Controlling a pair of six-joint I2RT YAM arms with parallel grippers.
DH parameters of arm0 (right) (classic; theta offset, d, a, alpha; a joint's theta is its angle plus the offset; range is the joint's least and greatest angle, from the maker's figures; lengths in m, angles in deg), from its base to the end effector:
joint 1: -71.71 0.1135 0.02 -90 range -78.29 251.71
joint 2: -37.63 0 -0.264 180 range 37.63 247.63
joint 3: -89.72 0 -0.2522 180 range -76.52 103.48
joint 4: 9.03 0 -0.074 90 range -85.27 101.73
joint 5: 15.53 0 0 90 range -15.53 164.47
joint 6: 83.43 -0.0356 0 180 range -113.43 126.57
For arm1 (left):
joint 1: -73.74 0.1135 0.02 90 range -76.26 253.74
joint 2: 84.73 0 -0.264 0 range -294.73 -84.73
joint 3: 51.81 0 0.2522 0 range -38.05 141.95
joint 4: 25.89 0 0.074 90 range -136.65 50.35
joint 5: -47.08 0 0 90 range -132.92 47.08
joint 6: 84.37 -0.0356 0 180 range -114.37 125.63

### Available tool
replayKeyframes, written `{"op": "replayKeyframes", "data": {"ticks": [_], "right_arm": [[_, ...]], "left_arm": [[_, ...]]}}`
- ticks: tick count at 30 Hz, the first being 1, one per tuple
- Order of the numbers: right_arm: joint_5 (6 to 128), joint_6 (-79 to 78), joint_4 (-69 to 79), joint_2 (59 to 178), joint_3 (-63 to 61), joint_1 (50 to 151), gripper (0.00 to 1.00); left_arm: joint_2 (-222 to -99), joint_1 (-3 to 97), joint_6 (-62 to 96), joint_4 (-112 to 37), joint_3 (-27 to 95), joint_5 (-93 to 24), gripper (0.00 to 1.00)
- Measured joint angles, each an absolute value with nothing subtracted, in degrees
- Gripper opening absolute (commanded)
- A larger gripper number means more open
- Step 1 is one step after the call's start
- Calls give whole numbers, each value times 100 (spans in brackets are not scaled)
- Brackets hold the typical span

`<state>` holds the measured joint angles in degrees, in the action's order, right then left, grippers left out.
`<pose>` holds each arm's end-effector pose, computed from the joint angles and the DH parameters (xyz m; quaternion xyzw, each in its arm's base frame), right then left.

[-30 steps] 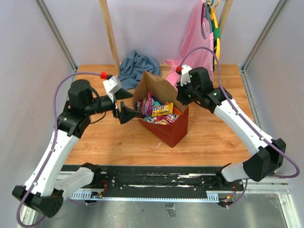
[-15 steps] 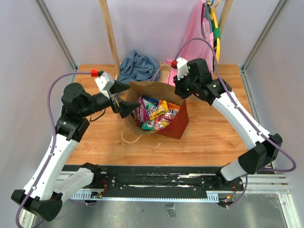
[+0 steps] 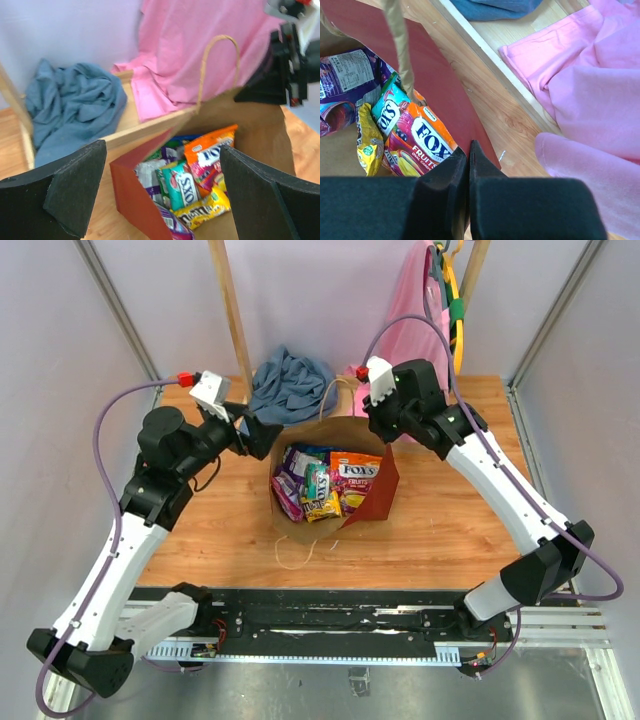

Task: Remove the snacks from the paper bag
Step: Adjust the paper bag at the center of the board.

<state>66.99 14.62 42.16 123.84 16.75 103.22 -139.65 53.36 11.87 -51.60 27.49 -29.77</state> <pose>0.2811 0.1778 0.4113 -0.3235 0.8037 0.1563 0.4743 0.1909 -0.0795 0.4311 0.1669 0.6953 -0.2395 0.6568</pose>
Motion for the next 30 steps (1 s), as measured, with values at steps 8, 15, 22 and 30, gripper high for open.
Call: {"op": "replayKeyframes", "data": {"ticks": [8, 15, 22, 30], "right_arm": [[6541, 1692, 4197, 12448, 1732, 10320, 2], [5931, 1832, 4262, 12607, 1977, 10320, 1], [5542, 1871, 4269, 12629, 1977, 10317, 1], [5385, 1873, 4277, 12629, 1977, 10317, 1]], "left_arm": [[-14076, 5087, 888, -5219, 2611, -1913, 100], [-14623, 5006, 562, -5188, 2723, -1515, 100], [-15298, 4999, 593, -4852, 3446, -1334, 99], [-15823, 4997, 938, -4279, 3778, -818, 84]]}}
